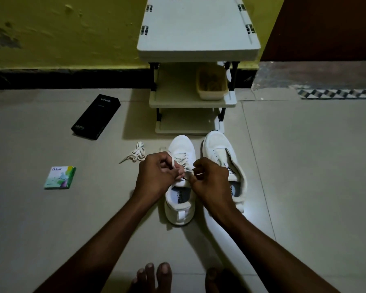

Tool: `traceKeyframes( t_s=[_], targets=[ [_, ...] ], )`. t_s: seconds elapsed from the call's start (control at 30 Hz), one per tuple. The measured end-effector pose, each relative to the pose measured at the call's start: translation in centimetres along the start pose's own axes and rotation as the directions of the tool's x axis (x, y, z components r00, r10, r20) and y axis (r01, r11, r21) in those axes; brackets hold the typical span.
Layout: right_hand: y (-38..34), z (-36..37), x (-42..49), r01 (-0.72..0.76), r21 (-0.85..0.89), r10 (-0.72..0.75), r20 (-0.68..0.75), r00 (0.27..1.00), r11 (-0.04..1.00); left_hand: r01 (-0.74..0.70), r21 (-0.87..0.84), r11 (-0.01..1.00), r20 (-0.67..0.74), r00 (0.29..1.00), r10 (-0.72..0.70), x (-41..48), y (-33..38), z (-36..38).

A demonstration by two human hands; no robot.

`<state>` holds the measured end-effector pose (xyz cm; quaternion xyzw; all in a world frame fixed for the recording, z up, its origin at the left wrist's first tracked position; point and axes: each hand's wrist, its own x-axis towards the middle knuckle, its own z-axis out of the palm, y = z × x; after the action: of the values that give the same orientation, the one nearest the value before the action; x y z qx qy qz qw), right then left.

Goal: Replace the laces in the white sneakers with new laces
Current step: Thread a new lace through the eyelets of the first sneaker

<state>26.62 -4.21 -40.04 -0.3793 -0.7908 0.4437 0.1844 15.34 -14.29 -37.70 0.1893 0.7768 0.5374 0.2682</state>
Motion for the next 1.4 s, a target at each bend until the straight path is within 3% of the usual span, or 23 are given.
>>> traceKeyframes(
  t_s=[0.2,0.4,0.93,1.1,1.4],
  targets=[
    [0.2,-0.2,-0.3,-0.080,0.131,0.085,-0.031,0.996,0.988,-0.030,0.159,0.987,-0.016,0.999,0.033,-0.1,-0.1,0.6],
    [0.5,-0.3,-0.1,-0.107,0.175,0.117,-0.050,0.992,0.979,-0.190,0.303,0.934,0.043,0.982,0.186,0.0,-0.7,0.4],
    [0.7,-0.4,0.0,-0.147,0.265,0.164,-0.045,0.985,0.953,-0.216,0.470,0.856,0.111,0.976,0.185,0.7,-0.2,1.0],
    [0.7,-0.3,0.0,-0.155,0.297,0.176,-0.044,0.983,0.942,-0.243,0.459,0.854,0.119,0.970,0.213,0.7,-0.4,1.2],
    [0.6,-0.3,-0.2,-0.123,0.311,0.145,-0.049,0.988,0.942,-0.172,0.294,0.940,0.066,0.985,0.160,0.6,-1.5,1.5]
  ],
)
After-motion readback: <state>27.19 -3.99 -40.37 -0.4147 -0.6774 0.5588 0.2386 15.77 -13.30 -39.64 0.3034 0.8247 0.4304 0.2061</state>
